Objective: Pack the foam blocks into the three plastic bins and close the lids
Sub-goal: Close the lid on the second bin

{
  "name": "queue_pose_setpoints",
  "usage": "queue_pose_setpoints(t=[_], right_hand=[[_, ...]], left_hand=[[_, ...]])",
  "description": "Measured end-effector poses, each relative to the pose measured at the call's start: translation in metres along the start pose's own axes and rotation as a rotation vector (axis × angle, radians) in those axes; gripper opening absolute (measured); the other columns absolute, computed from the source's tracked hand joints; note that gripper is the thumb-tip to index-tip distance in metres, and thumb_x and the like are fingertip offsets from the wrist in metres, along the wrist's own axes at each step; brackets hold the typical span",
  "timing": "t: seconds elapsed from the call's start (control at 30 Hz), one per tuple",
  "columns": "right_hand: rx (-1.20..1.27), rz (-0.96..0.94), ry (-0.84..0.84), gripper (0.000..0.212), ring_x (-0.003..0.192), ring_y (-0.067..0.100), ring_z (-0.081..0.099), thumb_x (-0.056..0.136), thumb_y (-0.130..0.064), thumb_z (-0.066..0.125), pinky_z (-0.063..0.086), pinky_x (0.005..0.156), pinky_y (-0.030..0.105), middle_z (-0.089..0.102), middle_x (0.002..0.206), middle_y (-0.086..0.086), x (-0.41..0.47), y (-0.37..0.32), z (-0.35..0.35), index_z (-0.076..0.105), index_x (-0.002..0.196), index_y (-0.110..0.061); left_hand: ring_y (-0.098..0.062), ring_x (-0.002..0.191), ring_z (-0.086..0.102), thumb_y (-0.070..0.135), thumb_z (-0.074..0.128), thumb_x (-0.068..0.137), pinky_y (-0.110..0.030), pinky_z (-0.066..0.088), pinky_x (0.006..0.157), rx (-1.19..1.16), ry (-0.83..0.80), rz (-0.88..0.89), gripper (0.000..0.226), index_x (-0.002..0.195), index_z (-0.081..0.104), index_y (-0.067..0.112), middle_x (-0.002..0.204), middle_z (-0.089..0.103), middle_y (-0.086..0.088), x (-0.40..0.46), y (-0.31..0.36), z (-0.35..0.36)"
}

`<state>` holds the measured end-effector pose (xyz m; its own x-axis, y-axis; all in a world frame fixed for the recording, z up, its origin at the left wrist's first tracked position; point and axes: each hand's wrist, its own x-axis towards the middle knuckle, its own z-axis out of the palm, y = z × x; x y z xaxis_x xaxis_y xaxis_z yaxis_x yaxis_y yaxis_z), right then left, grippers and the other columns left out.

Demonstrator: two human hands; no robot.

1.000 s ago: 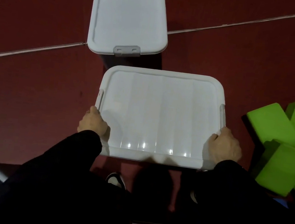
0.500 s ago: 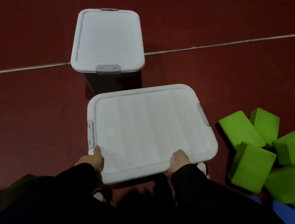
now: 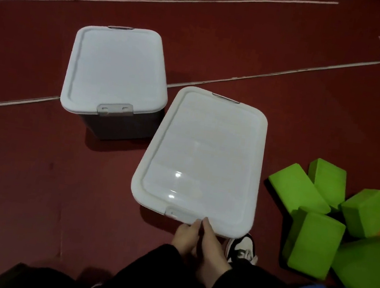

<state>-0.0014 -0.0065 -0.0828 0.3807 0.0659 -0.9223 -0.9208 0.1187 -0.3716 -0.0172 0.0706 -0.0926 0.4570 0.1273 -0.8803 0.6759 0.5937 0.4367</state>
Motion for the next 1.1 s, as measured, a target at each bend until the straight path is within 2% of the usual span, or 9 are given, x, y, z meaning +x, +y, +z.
queue_pose_setpoints(t=[0.13,0.3,0.43,0.53,0.6,0.73,0.87,0.93,1.1], right_hand=[[0.082,-0.064,0.158,0.032,0.064,0.029,0.062,0.102,-0.028,0.058,0.050,0.053,0.028,0.067,0.080,0.016,0.012,-0.020,0.013,0.066,0.102,0.003],[0.250,0.016,0.000,0.050,0.094,0.037,0.073,0.092,-0.041,0.072,0.058,0.090,0.051,0.072,0.109,0.022,0.026,-0.041,0.041,0.059,0.125,-0.007],[0.246,-0.130,0.142,0.022,0.080,0.025,0.064,0.099,-0.024,0.063,0.057,0.078,0.042,0.063,0.103,0.011,0.034,-0.049,0.062,0.053,0.117,-0.015],[0.207,-0.199,0.128,0.030,0.098,0.031,0.068,0.099,-0.032,0.064,0.057,0.093,0.050,0.064,0.116,0.010,0.038,-0.070,0.069,0.051,0.123,-0.020],[0.114,-0.216,0.082,0.033,0.107,0.037,0.067,0.101,-0.035,0.061,0.055,0.097,0.052,0.062,0.119,0.011,0.048,-0.105,0.070,0.048,0.126,-0.019],[0.063,-0.236,0.044,0.041,0.103,0.034,0.068,0.100,-0.040,0.061,0.058,0.091,0.046,0.060,0.129,0.012,0.079,-0.168,0.079,0.046,0.131,-0.018],[0.122,-0.264,0.039,0.046,0.101,0.031,0.067,0.098,-0.042,0.064,0.058,0.072,0.039,0.058,0.131,0.009,0.108,-0.208,0.114,0.048,0.134,-0.017],[0.193,-0.299,0.014,0.050,0.107,0.033,0.066,0.099,-0.040,0.063,0.060,0.082,0.040,0.056,0.135,0.009,0.119,-0.224,0.134,0.046,0.140,-0.016],[0.193,-0.264,-0.253,0.065,0.117,0.033,0.061,0.103,-0.024,0.059,0.052,0.103,0.042,0.035,0.160,0.013,0.115,-0.212,0.160,0.027,0.158,-0.010]], left_hand=[[-0.021,0.042,0.053,0.026,0.060,0.091,-0.027,0.043,0.044,0.103,-0.016,-0.018,0.034,0.063,0.059,0.006,0.052,0.056,-0.005,-0.006,0.021,0.015],[-0.026,0.083,0.067,0.032,0.054,0.085,-0.042,0.056,0.083,0.258,0.382,0.279,0.026,0.097,0.059,0.010,0.087,0.070,-0.005,-0.006,0.037,-0.014],[-0.032,0.098,0.068,0.038,0.057,0.077,-0.053,0.055,0.092,0.228,0.418,0.286,0.048,0.117,0.052,0.013,0.107,0.069,-0.011,0.008,0.037,-0.055],[-0.019,0.139,0.040,0.033,0.059,0.097,-0.044,0.035,0.117,0.255,0.260,0.345,0.078,0.159,0.014,0.022,0.152,0.034,0.007,-0.004,0.059,-0.059],[-0.008,0.142,0.029,0.024,0.053,0.103,-0.033,0.028,0.118,0.274,0.111,0.431,0.080,0.160,-0.001,0.031,0.149,0.025,0.015,-0.005,0.079,-0.055],[0.003,0.131,0.032,0.008,0.047,0.104,-0.006,0.034,0.095,0.309,0.032,0.528,0.068,0.160,0.013,0.026,0.151,0.036,0.010,0.003,0.134,-0.044],[-0.010,0.142,0.037,0.015,0.049,0.105,-0.033,0.035,0.116,0.319,0.020,0.539,0.065,0.159,0.017,0.028,0.158,0.036,0.006,0.020,0.173,-0.037],[-0.015,0.142,0.040,0.020,0.051,0.104,-0.041,0.036,0.117,0.338,0.045,0.532,0.064,0.159,0.020,0.029,0.157,0.037,0.006,0.028,0.179,-0.040],[-0.014,0.138,0.044,0.026,0.052,0.103,-0.032,0.038,0.113,0.456,0.110,0.512,0.063,0.159,0.023,0.023,0.154,0.038,0.007,0.030,0.182,-0.049]])
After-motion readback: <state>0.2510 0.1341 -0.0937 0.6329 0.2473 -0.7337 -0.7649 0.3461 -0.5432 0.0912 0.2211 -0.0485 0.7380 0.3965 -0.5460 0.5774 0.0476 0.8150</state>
